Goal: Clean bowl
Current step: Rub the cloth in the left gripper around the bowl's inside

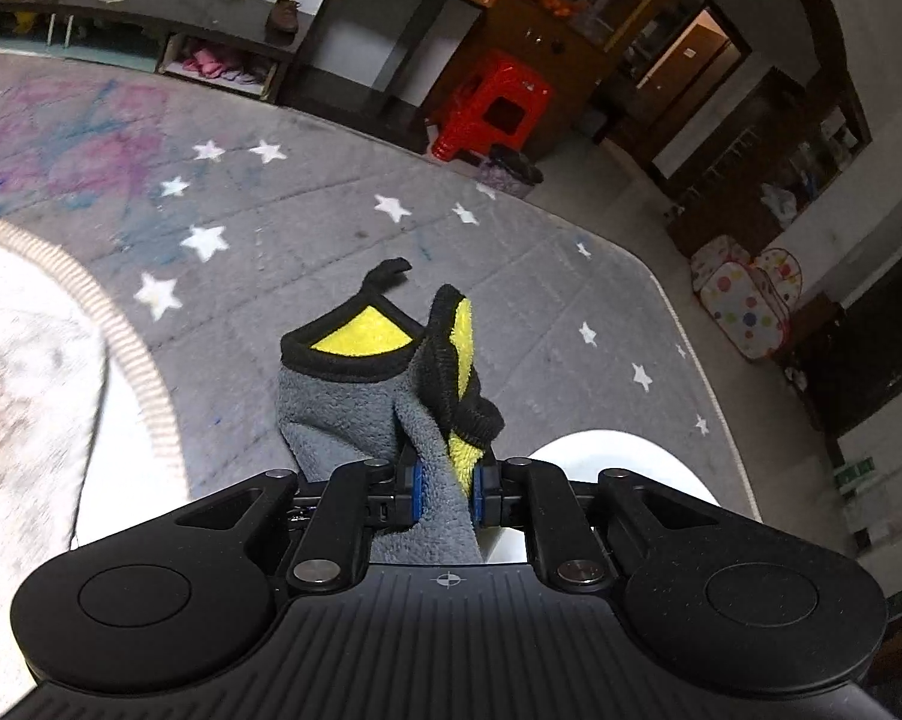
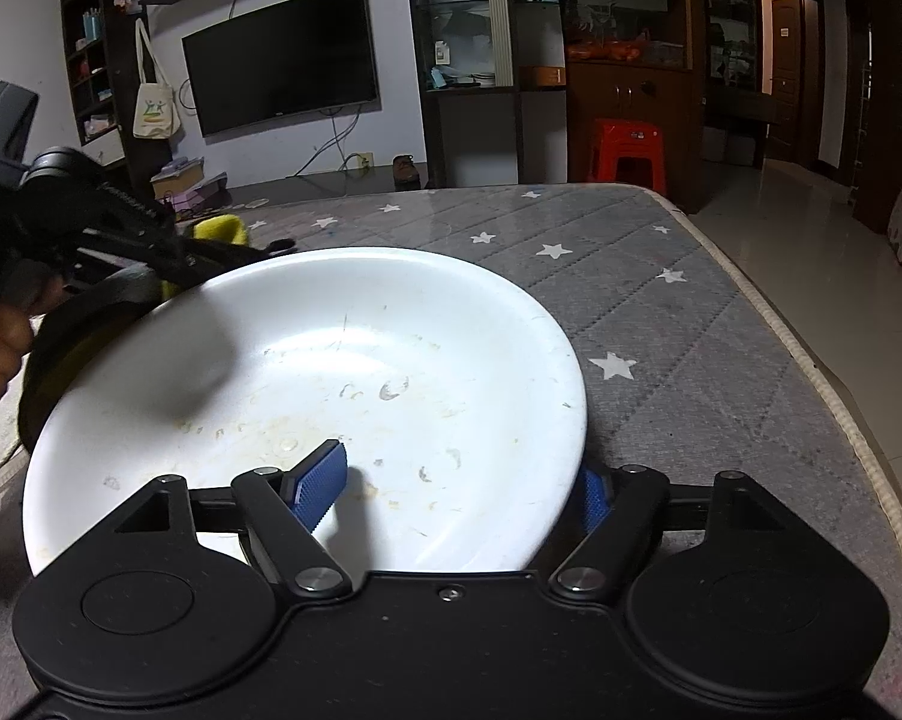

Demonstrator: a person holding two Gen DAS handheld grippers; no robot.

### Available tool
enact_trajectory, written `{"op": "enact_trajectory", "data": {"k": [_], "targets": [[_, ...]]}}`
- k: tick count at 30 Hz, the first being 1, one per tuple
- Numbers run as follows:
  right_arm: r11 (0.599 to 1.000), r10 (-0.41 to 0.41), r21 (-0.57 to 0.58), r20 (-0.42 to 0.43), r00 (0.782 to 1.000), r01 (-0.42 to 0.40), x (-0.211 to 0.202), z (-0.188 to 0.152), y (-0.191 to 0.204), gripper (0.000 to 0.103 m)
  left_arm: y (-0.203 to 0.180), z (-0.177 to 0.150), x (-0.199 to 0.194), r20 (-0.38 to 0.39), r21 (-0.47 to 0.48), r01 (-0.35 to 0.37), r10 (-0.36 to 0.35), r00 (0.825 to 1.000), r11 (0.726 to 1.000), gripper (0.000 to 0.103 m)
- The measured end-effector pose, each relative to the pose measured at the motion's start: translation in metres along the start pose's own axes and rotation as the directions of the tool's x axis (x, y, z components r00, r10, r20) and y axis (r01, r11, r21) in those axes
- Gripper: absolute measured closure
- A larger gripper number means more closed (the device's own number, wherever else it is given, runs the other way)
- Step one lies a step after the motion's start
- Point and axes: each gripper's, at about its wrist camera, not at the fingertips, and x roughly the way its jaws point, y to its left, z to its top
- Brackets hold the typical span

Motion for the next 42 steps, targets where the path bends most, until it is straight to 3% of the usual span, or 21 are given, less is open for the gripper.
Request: {"op": "enact_trajectory", "data": {"k": [17, 24, 42], "targets": [[1.0, 0.003, 0.0, -0.003, 1.0, -0.003, 0.0, 0.001, 0.001, 0.019, -0.042, 0.015, 0.035, -0.025, 0.14, -0.032, 0.036, 0.999, 0.99, 0.089], [1.0, 0.002, -0.003, -0.004, 1.0, -0.002, 0.0, 0.0, 0.002, 0.019, -0.054, 0.022, 0.052, -0.057, 0.132, -0.019, 0.027, 0.998, 0.991, 0.089], [1.0, 0.003, -0.008, -0.006, 1.0, -0.003, -0.001, -0.002, 0.003, 0.017, -0.116, 0.013, 0.086, -0.086, 0.254, 0.035, -0.013, 0.996, 0.967, 0.087]]}}
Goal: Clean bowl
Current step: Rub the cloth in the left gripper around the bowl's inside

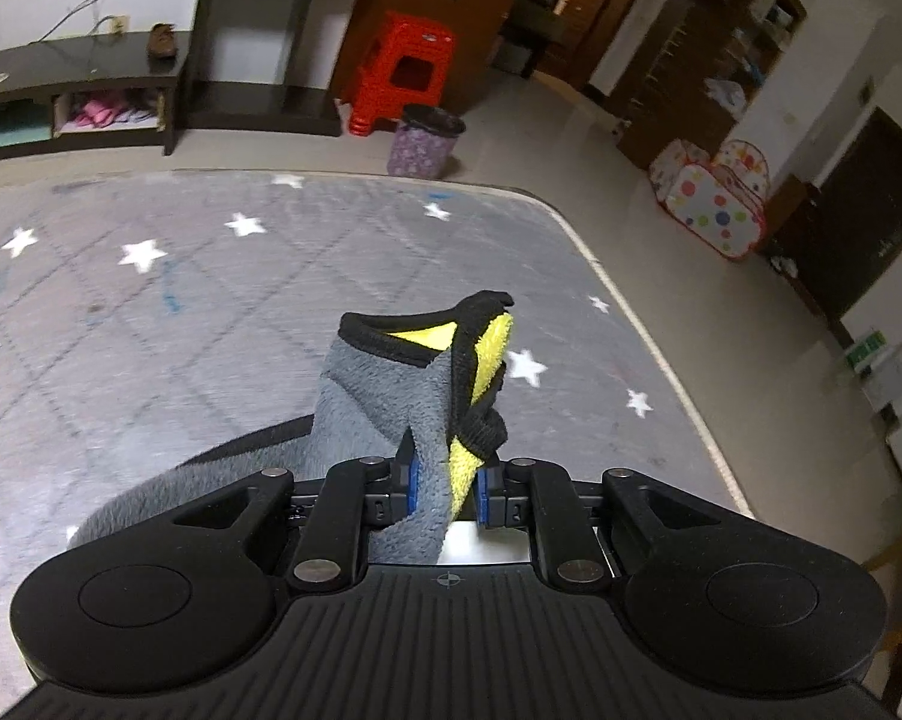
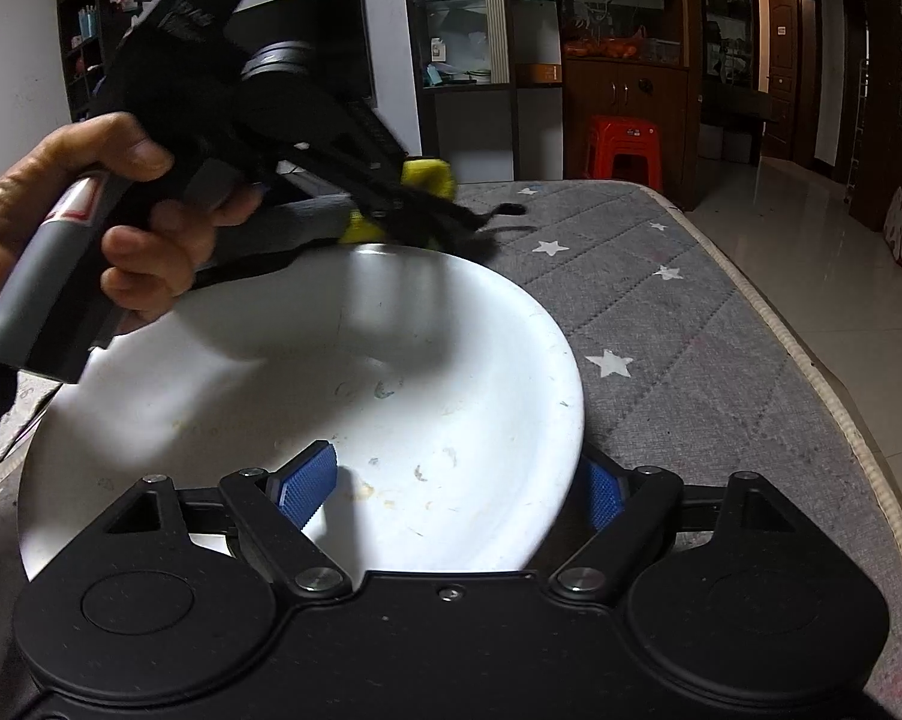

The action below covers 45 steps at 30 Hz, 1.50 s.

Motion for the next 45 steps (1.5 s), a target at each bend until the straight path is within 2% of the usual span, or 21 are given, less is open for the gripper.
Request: {"op": "enact_trajectory", "data": {"k": [8, 14, 18, 22, 25, 34, 41, 45], "targets": [[1.0, 0.004, -0.006, -0.004, 1.0, -0.004, -0.001, 0.0, 0.001, 0.015, -0.02, -0.005, 0.01, -0.009, 0.046, 0.024, -0.024, 1.0, 0.999, 0.087], [1.0, 0.011, -0.016, -0.011, 1.0, -0.011, 0.0, 0.001, 0.004, 0.01, -0.023, -0.005, 0.012, -0.01, 0.087, -0.009, 0.01, 1.0, 0.996, 0.086], [1.0, 0.011, -0.018, -0.011, 1.0, -0.011, 0.0, 0.001, 0.004, 0.01, -0.018, -0.007, 0.004, 0.014, 0.124, -0.08, 0.078, 0.997, 0.989, 0.086], [1.0, 0.011, -0.018, -0.011, 1.0, -0.011, 0.001, 0.001, 0.003, 0.01, -0.012, -0.009, -0.006, 0.034, 0.142, -0.121, 0.118, 0.992, 0.982, 0.086], [1.0, 0.011, -0.018, -0.012, 1.0, -0.011, 0.002, 0.001, 0.003, 0.01, -0.007, -0.013, -0.013, 0.045, 0.158, -0.18, 0.175, 0.983, 0.971, 0.086], [1.0, 0.01, -0.02, -0.012, 1.0, -0.01, 0.007, 0.002, 0.002, 0.01, 0.031, -0.02, -0.049, 0.052, 0.053, -0.214, 0.211, 0.976, 0.975, 0.086], [1.0, 0.009, -0.021, -0.012, 1.0, -0.009, 0.008, 0.003, 0.002, 0.01, 0.054, -0.035, -0.083, 0.069, -0.028, -0.209, 0.211, 0.975, 0.977, 0.087], [1.0, 0.009, -0.022, -0.013, 1.0, -0.009, 0.008, 0.003, 0.002, 0.01, 0.061, -0.046, -0.099, 0.068, -0.069, -0.182, 0.186, 0.98, 0.981, 0.087]]}}
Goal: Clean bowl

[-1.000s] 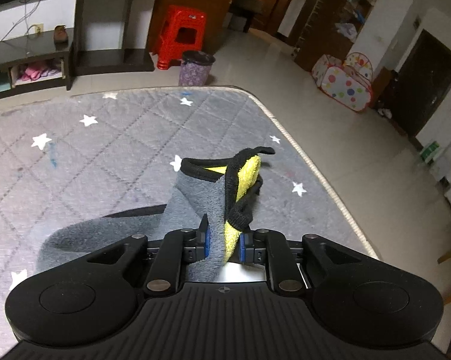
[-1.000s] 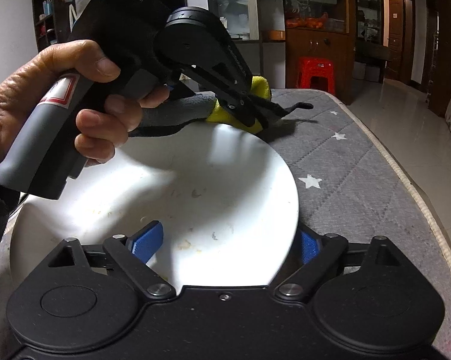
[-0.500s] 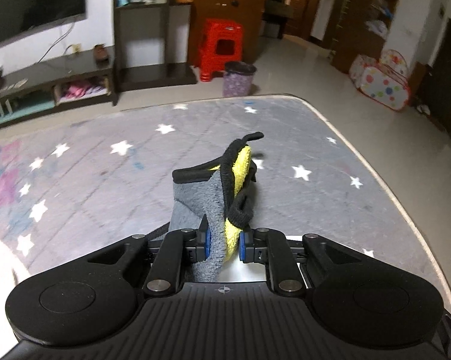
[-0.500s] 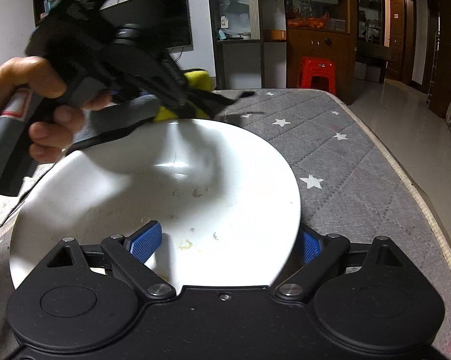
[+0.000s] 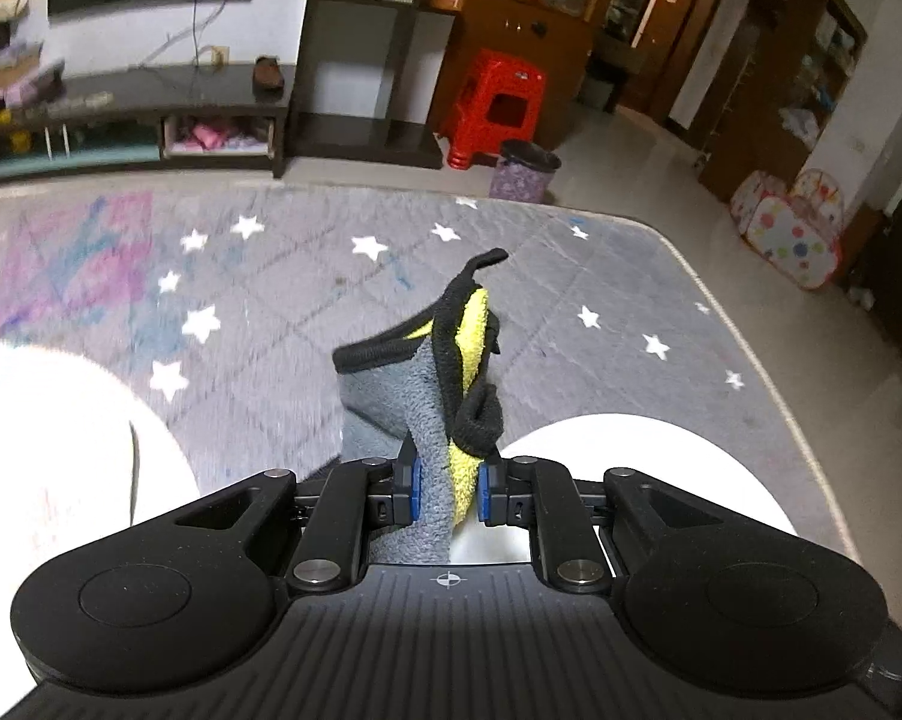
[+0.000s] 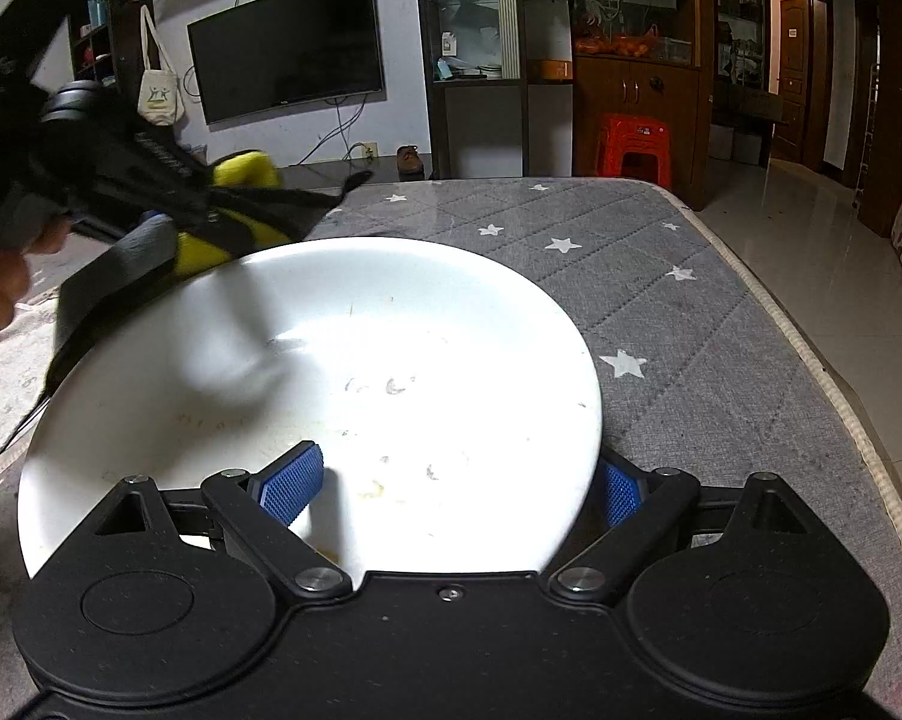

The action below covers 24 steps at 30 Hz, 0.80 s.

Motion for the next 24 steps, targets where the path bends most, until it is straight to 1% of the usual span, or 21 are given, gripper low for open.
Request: {"op": "enact_trajectory", "data": {"k": [14, 16, 18, 24], "targets": [[1.0, 0.0, 0.0, 0.001, 1.0, 0.0, 0.001, 0.0, -0.001, 0.009, 0.017, -0.03, -0.034, 0.006, -0.041, 0.001, 0.0, 1.0, 0.999, 0.085], [1.0, 0.002, -0.001, 0.0, 1.0, -0.002, 0.0, -0.001, -0.001, 0.009, 0.018, -0.036, -0.039, 0.006, -0.042, -0.001, 0.001, 1.0, 0.999, 0.085], [1.0, -0.011, 0.002, -0.005, 1.0, 0.011, 0.0, -0.001, -0.001, 0.002, 0.017, -0.042, -0.044, 0.005, -0.042, -0.003, 0.003, 1.0, 0.999, 0.085], [1.0, -0.021, 0.004, -0.005, 1.0, 0.021, -0.002, 0.0, -0.001, 0.002, 0.019, -0.06, -0.06, -0.005, -0.075, 0.002, -0.003, 1.0, 0.997, 0.085]]}}
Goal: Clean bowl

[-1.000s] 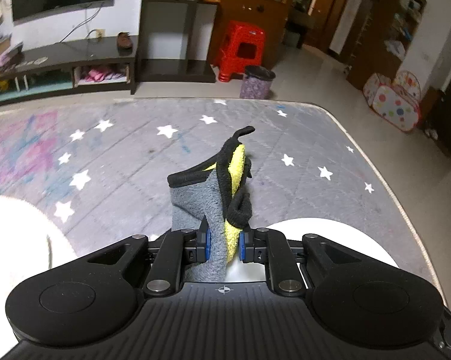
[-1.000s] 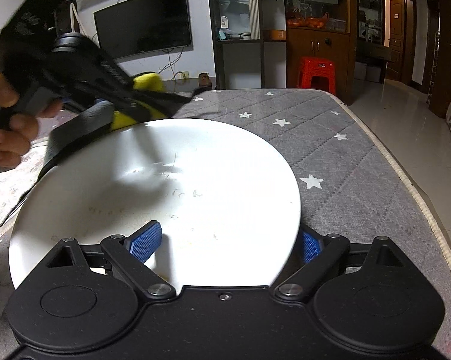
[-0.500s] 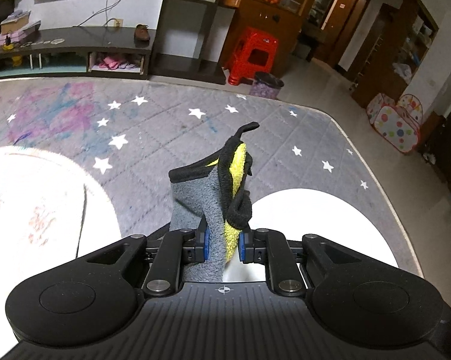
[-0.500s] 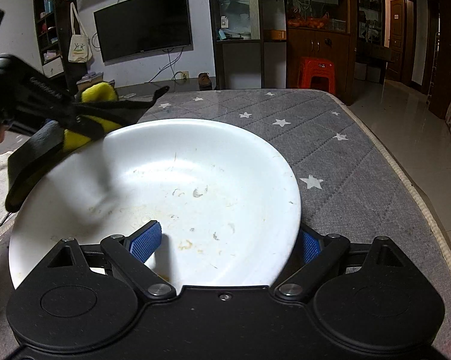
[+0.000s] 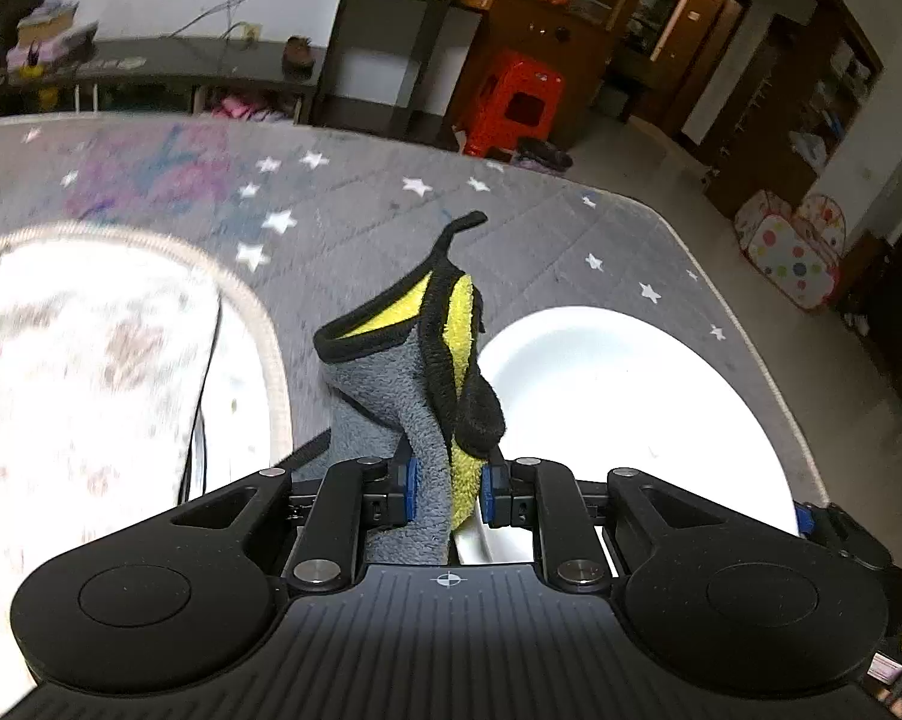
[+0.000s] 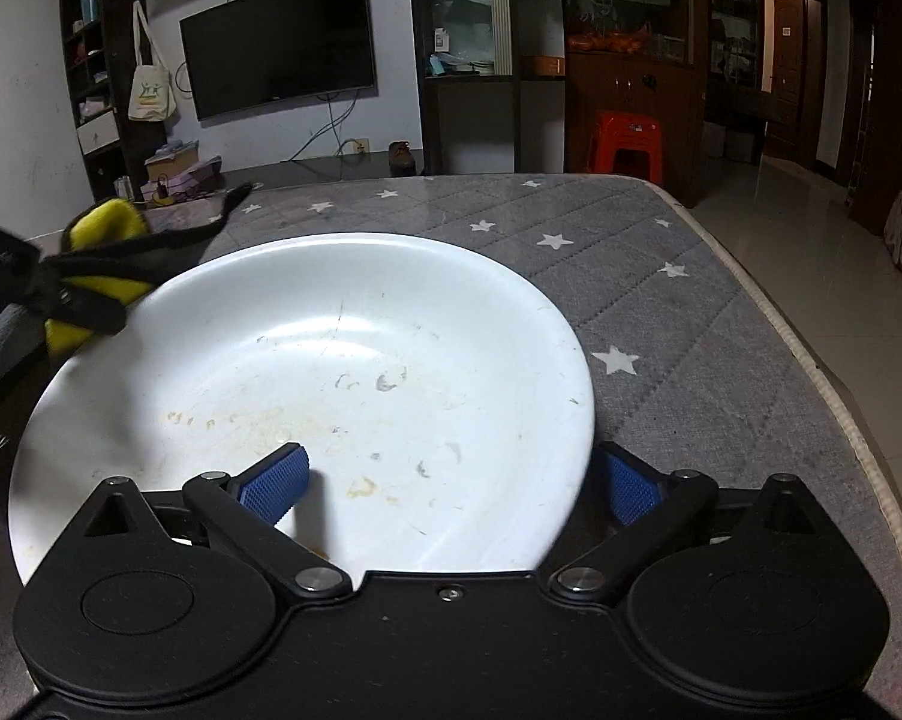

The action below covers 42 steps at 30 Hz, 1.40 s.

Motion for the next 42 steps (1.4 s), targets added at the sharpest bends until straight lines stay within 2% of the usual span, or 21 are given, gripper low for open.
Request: {"op": "enact_trajectory", "data": {"k": [12, 18, 24, 31, 35, 42], "targets": [[0.998, -0.039, 0.06, 0.036, 0.999, 0.037, -0.004, -0.001, -0.008, 0.002, -0.004, -0.034, -0.029, -0.021, -0.019, 0.034, -0.035, 0.999, 0.999, 0.085], [0.997, -0.041, 0.062, 0.065, 0.997, 0.037, -0.013, -0.005, -0.009, 0.002, -0.01, -0.051, -0.039, -0.035, 0.012, 0.065, -0.065, 0.997, 0.998, 0.084], [0.998, -0.051, 0.049, 0.08, 0.995, 0.047, -0.025, -0.011, -0.014, 0.002, -0.01, -0.062, -0.045, -0.039, 0.01, 0.089, -0.089, 0.995, 0.996, 0.089], [0.995, -0.085, 0.065, 0.089, 0.992, 0.079, -0.038, -0.019, -0.028, 0.002, -0.013, -0.079, -0.051, -0.088, 0.018, 0.128, -0.126, 0.988, 0.992, 0.091], [0.992, -0.094, 0.095, 0.091, 0.991, 0.085, -0.037, -0.021, -0.035, 0.002, -0.024, -0.08, -0.063, -0.102, 0.033, 0.202, -0.198, 0.975, 0.979, 0.091], [0.991, -0.108, 0.089, 0.116, 0.987, 0.098, -0.038, -0.021, -0.034, 0.002, -0.054, -0.052, -0.078, -0.029, 0.106, 0.278, -0.277, 0.961, 0.955, 0.091]]}}
